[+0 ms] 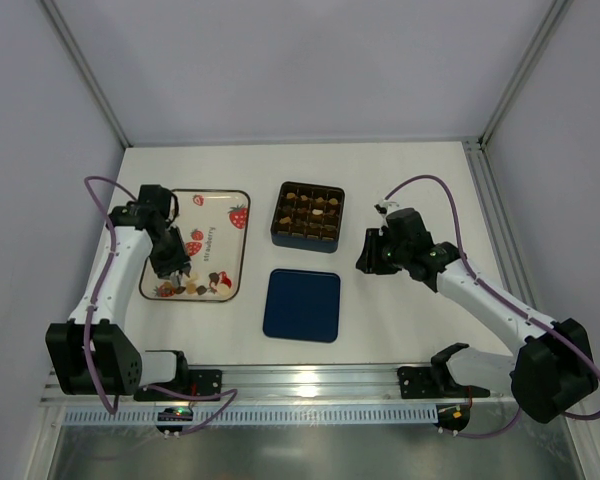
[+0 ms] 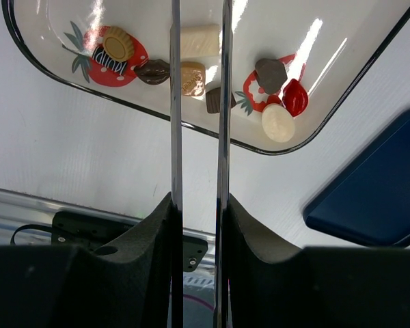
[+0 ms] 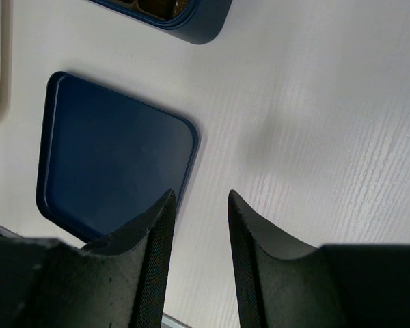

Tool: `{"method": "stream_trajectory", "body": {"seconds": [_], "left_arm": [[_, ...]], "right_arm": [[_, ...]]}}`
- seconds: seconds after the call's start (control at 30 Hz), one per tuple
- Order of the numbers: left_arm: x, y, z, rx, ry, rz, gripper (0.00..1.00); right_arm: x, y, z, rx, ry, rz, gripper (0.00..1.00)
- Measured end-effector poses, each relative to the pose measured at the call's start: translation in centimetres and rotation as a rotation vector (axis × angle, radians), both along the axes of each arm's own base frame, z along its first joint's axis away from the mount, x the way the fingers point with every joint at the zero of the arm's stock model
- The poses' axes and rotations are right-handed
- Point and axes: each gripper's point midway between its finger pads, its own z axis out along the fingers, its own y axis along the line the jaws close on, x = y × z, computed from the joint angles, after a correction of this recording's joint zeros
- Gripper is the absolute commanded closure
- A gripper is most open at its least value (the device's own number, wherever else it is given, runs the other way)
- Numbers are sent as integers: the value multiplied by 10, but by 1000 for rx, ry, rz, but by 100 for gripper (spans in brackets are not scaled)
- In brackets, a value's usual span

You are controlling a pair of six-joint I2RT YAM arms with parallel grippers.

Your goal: Pack the chocolate

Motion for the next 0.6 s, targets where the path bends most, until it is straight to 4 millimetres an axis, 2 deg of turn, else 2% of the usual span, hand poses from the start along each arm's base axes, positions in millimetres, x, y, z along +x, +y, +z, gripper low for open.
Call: {"method": "stream_trajectory", "body": {"seconds": [0.17, 0.3, 0.47, 0.6], "left_arm": [[2, -9, 7, -2, -14, -33, 74], [10, -26, 20, -6, -50, -88, 75], [24, -59, 40, -16, -101, -164, 75], [36, -98, 52, -27, -127, -243, 75]], "right_arm": [[0, 0, -2, -4, 7, 0, 61], [0, 0, -3, -7, 9, -2, 61], [1, -1, -3, -10, 9, -6, 61], [0, -3, -4, -17, 10, -10, 61]]}}
